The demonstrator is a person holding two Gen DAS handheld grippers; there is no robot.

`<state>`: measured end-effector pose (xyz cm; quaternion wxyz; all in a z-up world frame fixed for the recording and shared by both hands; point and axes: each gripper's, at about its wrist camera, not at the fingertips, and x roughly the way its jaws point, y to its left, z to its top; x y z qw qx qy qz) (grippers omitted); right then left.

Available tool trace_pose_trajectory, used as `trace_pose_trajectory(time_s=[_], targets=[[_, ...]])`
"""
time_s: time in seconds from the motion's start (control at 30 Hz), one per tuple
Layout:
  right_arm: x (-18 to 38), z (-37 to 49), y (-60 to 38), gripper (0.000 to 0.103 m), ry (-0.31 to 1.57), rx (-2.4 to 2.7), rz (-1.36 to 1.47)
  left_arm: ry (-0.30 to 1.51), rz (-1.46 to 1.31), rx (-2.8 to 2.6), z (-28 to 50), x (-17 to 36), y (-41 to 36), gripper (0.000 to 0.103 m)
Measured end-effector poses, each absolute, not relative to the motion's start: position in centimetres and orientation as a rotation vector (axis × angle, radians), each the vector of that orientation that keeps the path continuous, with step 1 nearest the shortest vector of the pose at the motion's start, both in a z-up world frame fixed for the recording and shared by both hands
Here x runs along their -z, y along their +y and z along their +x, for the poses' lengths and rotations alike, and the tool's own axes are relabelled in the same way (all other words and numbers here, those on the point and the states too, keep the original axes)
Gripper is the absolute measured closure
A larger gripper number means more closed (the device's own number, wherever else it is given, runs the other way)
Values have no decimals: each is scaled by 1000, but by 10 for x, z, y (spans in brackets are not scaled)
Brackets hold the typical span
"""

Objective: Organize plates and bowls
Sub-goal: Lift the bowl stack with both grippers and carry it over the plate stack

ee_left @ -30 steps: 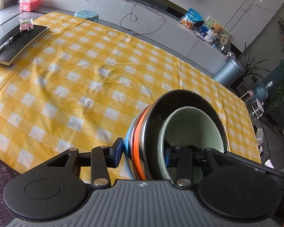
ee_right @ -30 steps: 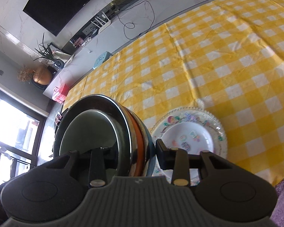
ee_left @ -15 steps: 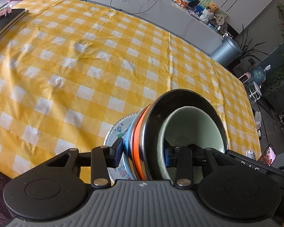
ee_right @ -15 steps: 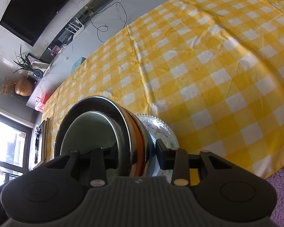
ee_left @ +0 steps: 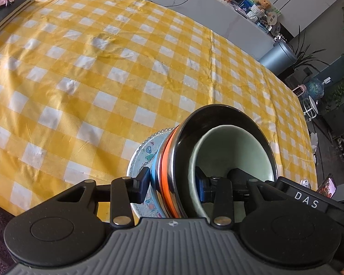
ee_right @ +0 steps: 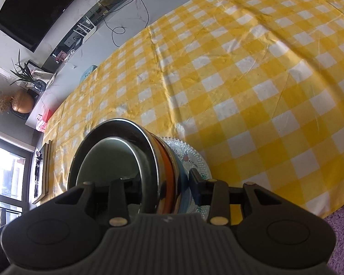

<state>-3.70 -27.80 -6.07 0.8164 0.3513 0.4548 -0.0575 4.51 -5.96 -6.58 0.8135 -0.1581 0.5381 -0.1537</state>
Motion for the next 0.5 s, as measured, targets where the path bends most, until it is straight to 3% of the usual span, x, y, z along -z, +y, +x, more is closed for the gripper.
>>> trace_pose_trajectory(time_s=[0.1, 0.13, 0.2, 0.3, 0.5], targets=[[61, -35, -277, 58, 973, 118, 744, 1140, -335, 338, 45, 66, -60, 58], [62, -35, -276, 50, 978, 117, 742, 1129, -328, 339, 45, 65, -61, 57], [64, -34, -275, 44, 981, 121, 732, 1099, -315, 346, 43, 63, -61, 44], [64, -36, -275, 42, 975, 125, 717, 1079, -318, 341, 43, 60, -57, 35], [57, -39, -274, 37, 949, 114, 702, 1042, -329, 352, 40, 52, -48, 33]])
